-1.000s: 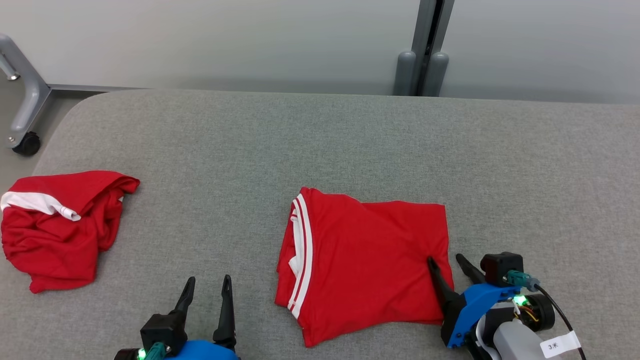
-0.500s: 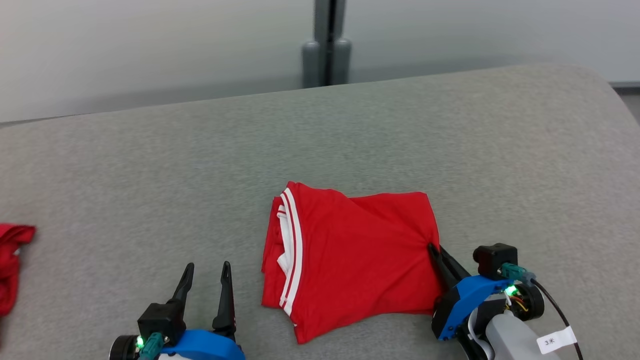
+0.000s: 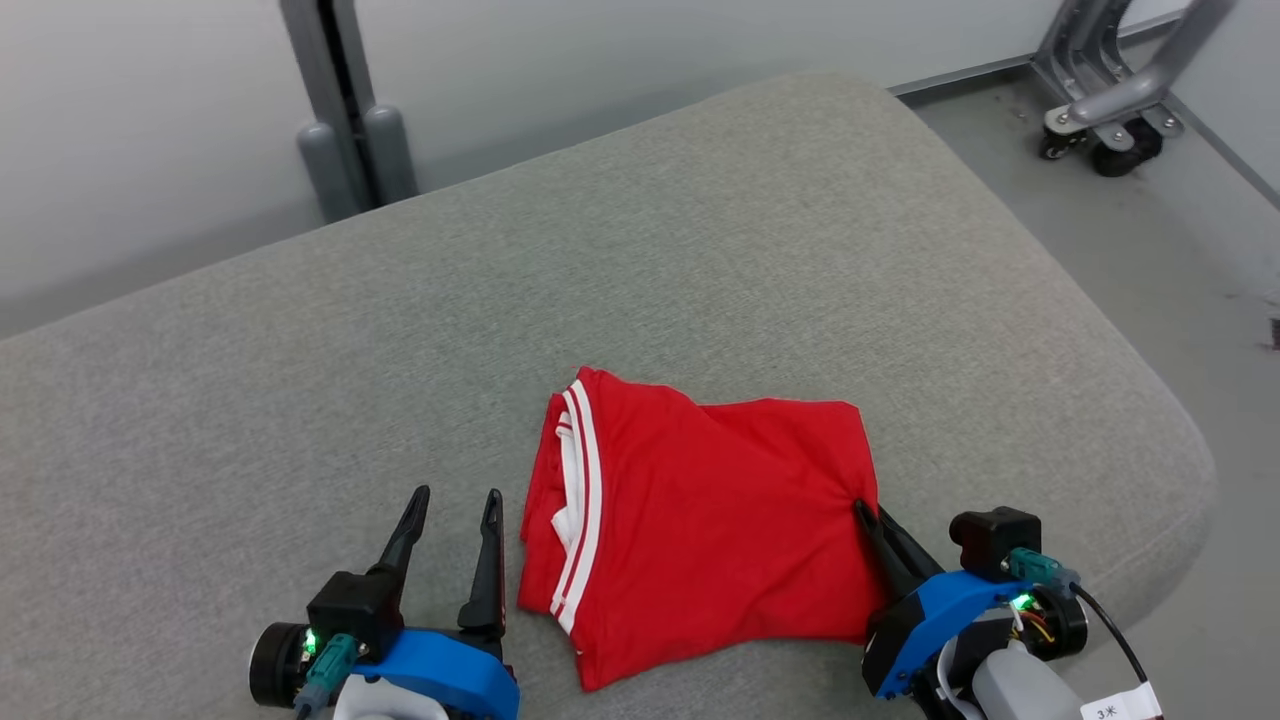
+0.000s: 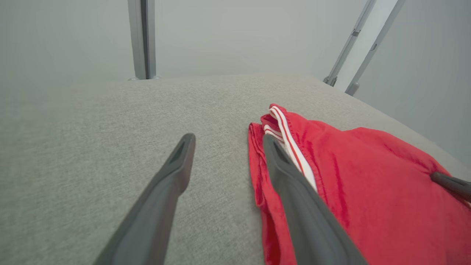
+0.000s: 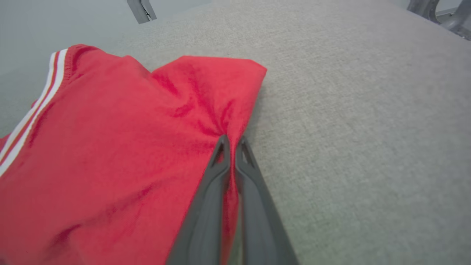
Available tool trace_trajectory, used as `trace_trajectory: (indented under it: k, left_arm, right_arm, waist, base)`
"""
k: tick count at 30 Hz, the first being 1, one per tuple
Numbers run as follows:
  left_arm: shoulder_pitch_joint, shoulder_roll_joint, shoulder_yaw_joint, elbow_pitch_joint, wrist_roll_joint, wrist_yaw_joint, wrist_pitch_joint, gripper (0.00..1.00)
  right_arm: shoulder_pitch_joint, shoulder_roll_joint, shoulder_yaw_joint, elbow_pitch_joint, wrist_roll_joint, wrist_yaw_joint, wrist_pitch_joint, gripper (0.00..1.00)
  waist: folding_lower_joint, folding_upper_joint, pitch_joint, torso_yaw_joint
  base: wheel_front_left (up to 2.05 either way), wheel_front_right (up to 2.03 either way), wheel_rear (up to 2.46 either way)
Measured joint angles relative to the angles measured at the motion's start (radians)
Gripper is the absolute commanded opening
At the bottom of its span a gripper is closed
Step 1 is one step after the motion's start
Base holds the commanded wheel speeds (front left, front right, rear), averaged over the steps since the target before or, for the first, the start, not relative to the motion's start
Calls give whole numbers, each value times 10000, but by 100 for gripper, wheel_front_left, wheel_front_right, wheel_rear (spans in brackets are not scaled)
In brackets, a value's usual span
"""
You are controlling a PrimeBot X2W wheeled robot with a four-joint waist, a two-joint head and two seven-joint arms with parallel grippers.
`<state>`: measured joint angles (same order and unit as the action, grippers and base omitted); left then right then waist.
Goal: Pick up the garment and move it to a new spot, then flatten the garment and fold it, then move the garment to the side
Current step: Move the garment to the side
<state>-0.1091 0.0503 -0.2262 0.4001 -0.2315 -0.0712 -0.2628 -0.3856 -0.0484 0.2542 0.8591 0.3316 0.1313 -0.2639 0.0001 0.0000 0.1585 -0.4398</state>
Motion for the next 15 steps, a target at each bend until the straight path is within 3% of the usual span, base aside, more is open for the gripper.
trace_trajectory:
  k: [7,15]
  left_arm:
    - [-140,-6,-267,-107,117,-123,0,100]
    - [-373,-8,-437,38,418,-267,0,100]
  right_arm:
    - [99,-4,-284,-240,-117,-2,2,0]
    - [-700,-180,-752,-364,-688,-4,2,0]
  waist:
    - [0,0,-3,-445]
    - [0,0,490,32]
  base:
    - [0,0,0]
    - [0,0,0]
